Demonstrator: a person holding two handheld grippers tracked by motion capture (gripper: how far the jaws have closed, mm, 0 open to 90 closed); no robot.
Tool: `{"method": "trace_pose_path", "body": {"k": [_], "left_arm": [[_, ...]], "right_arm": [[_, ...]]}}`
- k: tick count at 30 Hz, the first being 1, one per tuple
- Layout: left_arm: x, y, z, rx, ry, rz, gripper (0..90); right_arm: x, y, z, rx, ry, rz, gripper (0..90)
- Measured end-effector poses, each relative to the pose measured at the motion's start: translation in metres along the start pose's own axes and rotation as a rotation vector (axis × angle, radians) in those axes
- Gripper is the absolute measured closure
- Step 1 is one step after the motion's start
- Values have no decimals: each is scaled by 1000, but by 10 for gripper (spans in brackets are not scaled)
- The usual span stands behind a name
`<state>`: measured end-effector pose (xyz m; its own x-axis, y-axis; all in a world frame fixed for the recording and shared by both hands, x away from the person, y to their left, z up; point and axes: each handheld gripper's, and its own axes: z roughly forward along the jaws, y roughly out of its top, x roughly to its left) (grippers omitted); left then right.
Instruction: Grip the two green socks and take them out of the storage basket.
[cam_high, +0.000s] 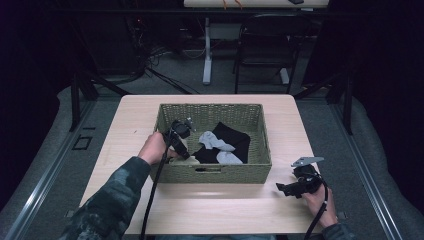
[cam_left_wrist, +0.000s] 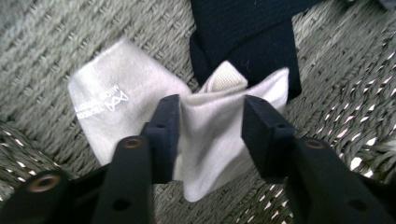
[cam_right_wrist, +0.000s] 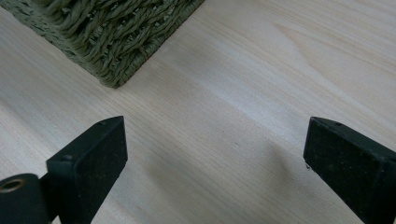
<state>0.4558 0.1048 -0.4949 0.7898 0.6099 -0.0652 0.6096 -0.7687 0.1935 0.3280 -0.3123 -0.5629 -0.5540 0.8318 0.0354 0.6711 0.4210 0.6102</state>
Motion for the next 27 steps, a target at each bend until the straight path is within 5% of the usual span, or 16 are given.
{"method": "trace_pose_path", "body": {"k": [6, 27], "left_arm": [[-3, -3, -4, -13, 0, 26, 853], [-14, -12, -66, -124, 28, 80, 867]], "right_arm": [[0, 0, 0, -4, 2, 2, 53], [0, 1, -2, -29, -10, 9, 51]]}}
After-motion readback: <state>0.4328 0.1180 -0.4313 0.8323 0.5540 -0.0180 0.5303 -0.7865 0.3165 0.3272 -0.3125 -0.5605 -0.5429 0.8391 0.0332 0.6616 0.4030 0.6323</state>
